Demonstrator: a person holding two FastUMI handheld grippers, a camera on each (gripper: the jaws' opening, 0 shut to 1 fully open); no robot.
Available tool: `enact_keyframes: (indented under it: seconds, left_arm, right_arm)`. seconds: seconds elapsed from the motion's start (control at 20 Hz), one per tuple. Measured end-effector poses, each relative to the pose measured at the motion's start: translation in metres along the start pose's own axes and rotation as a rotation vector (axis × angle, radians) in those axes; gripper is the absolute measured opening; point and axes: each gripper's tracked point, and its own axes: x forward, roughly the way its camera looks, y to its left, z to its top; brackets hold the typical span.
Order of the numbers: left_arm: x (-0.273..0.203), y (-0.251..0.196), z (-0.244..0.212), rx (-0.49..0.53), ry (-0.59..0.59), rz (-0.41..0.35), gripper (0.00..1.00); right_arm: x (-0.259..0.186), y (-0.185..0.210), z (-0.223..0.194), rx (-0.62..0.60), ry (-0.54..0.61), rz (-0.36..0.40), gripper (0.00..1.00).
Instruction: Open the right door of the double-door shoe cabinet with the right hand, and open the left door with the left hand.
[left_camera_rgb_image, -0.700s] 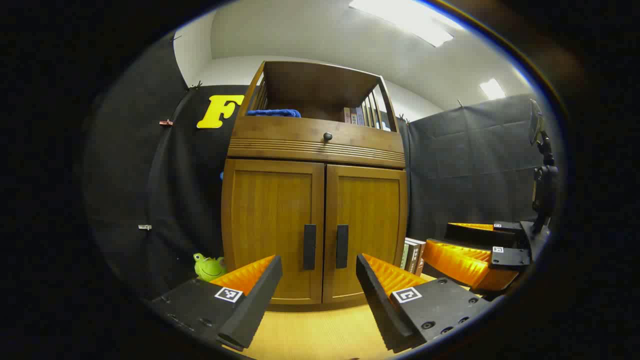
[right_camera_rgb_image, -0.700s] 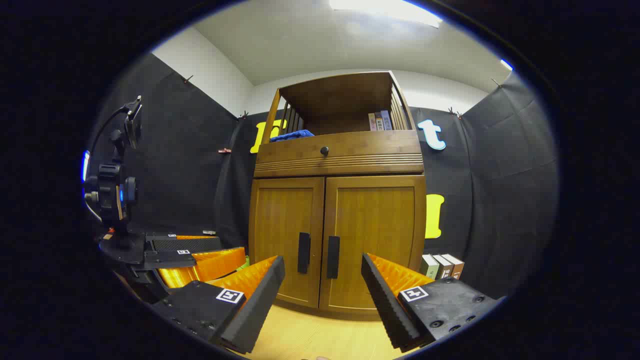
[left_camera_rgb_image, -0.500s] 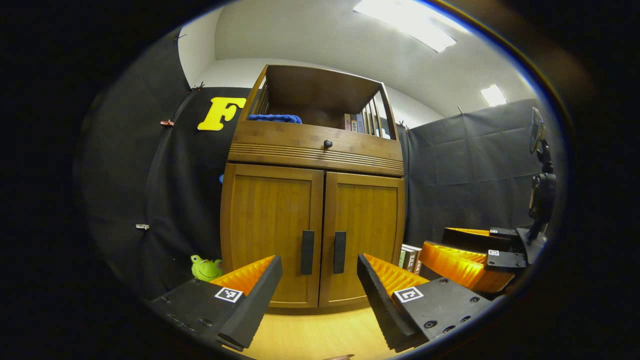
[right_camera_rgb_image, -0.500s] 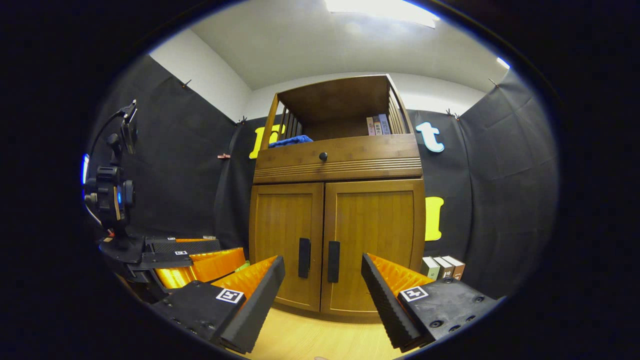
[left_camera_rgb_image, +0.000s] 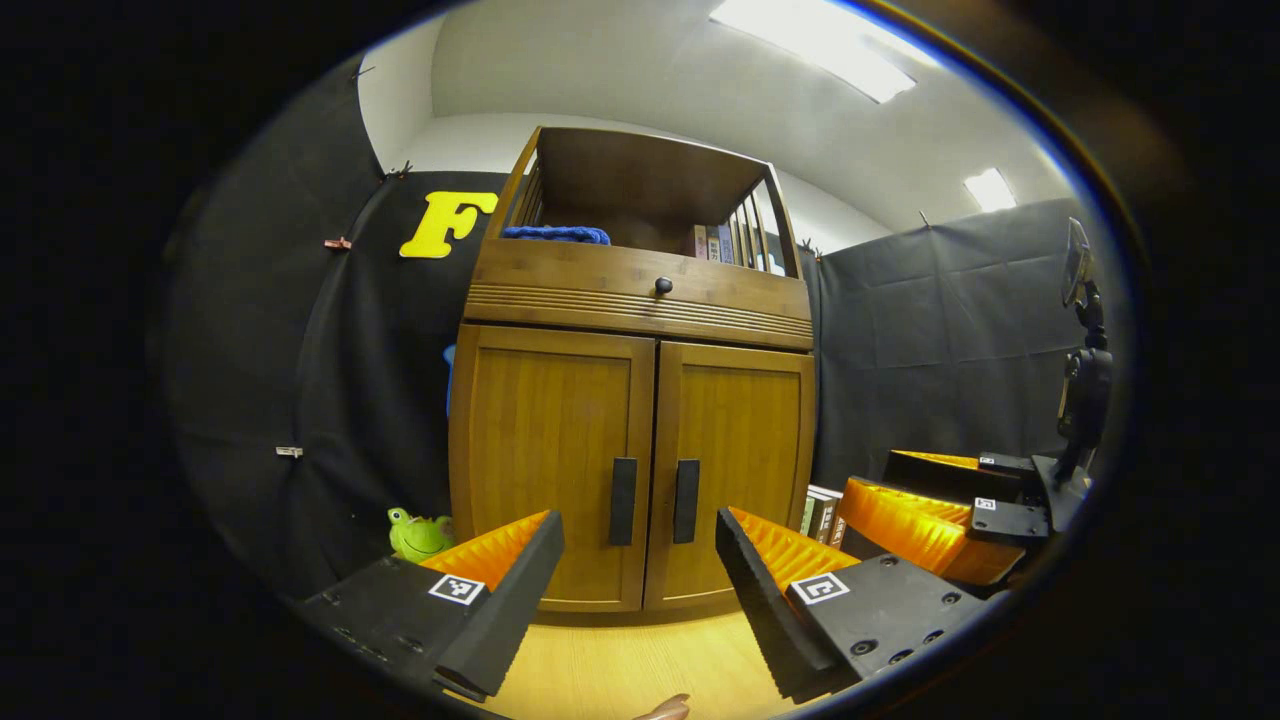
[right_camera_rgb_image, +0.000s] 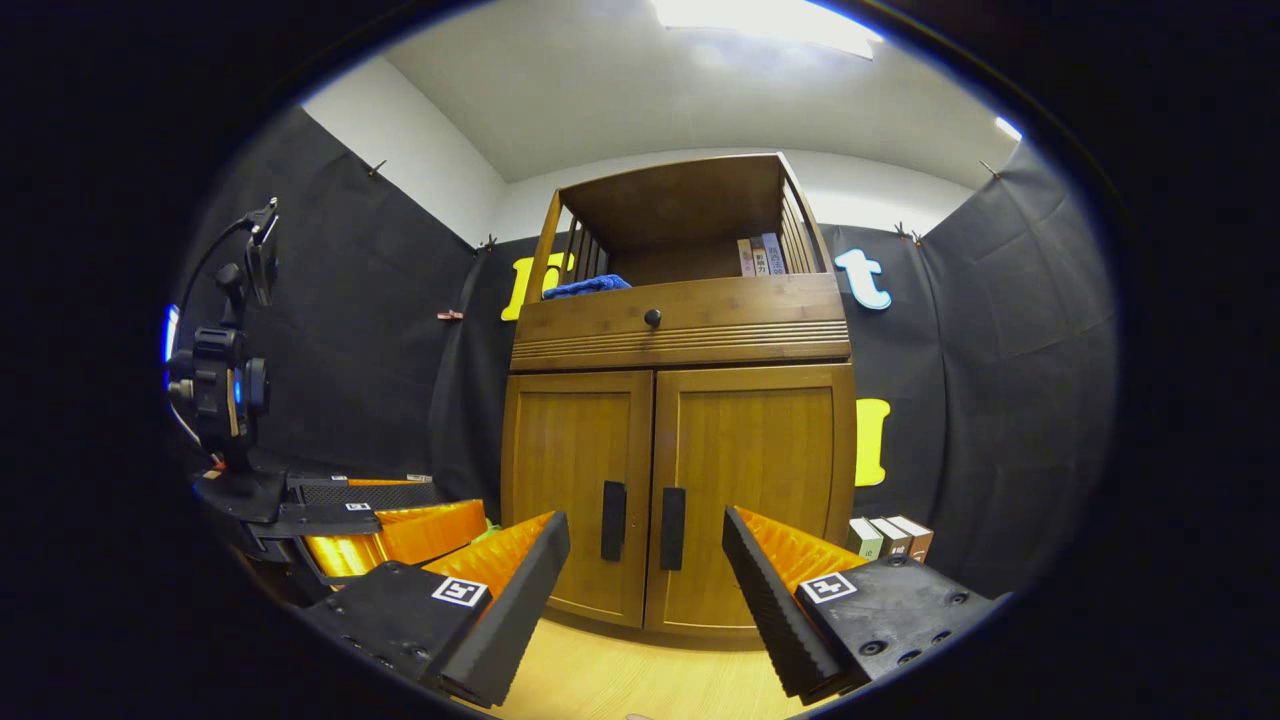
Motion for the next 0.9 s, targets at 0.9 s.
enact_keyframes:
  seconds: [0.9]
  left_arm:
    - [-0.009,-0.006,0.008,-0.004,-0.020,-0.020,0.95]
  right_arm:
    - [0.002,-0.007,-0.004,-0.002,0.002,-0.018,0.97]
